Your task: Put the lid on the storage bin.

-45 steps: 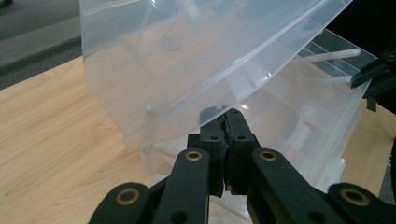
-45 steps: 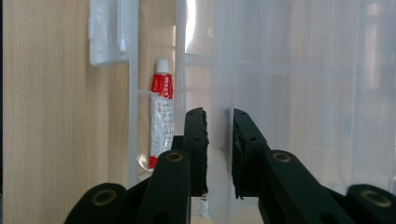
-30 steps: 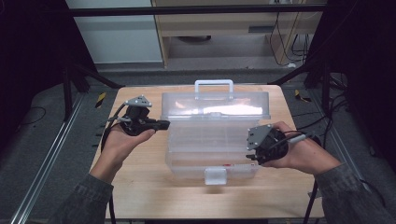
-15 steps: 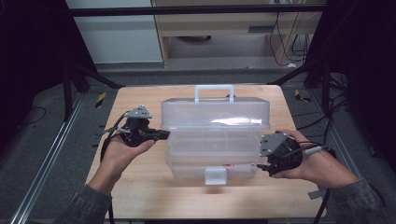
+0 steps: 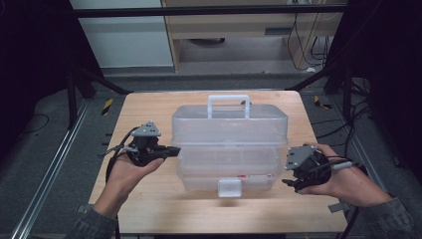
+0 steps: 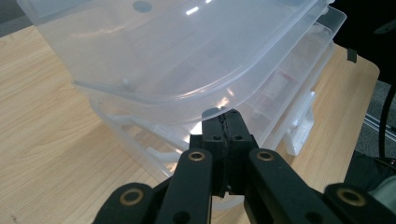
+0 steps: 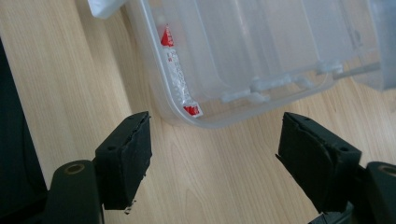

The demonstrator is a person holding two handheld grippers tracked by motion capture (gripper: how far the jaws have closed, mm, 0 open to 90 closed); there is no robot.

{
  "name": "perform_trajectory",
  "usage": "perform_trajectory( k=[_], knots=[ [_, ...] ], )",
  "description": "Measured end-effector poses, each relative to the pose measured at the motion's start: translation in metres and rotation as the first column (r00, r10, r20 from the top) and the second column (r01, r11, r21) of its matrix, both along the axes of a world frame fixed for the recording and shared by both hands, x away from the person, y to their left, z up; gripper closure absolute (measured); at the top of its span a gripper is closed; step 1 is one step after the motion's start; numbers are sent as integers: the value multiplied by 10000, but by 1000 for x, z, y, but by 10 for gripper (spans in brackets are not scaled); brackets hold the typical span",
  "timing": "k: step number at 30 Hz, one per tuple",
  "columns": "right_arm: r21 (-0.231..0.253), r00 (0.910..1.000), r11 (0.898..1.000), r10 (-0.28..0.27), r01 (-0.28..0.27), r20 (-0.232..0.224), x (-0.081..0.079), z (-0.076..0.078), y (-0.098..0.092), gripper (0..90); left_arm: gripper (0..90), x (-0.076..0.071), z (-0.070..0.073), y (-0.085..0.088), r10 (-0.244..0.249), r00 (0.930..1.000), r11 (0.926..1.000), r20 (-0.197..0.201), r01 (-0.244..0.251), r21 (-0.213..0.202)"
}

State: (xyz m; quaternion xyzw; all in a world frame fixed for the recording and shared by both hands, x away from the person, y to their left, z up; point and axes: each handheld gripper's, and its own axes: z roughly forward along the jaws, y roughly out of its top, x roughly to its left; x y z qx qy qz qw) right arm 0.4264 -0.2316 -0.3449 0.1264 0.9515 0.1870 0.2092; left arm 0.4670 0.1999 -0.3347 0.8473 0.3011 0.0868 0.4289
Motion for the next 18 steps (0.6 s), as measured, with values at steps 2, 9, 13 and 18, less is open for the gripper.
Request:
perform_trajectory(
  k=[2, 9, 13, 18],
  knots=[
    [-27, 10000, 10000, -95, 95, -20, 1, -1, -3, 255, 893, -2, -1, 0, -13, 10000, 10000, -8, 13, -5],
    [-13, 9993, 9994, -359, 359, -60, 2, -8, -9, 245, 893, -9, -6, 2, 10, 9999, 9999, 119, -8, -114],
    [61, 9983, 9983, -582, 582, -48, 5, -12, -13, 245, 894, -13, -11, 2, 44, 9998, 10000, 186, -44, -47],
    [161, 9963, 9962, -861, 861, -5, 7, -17, -17, 240, 894, -17, -15, 3, 179, 9994, 9998, 299, -175, -129]
  ],
)
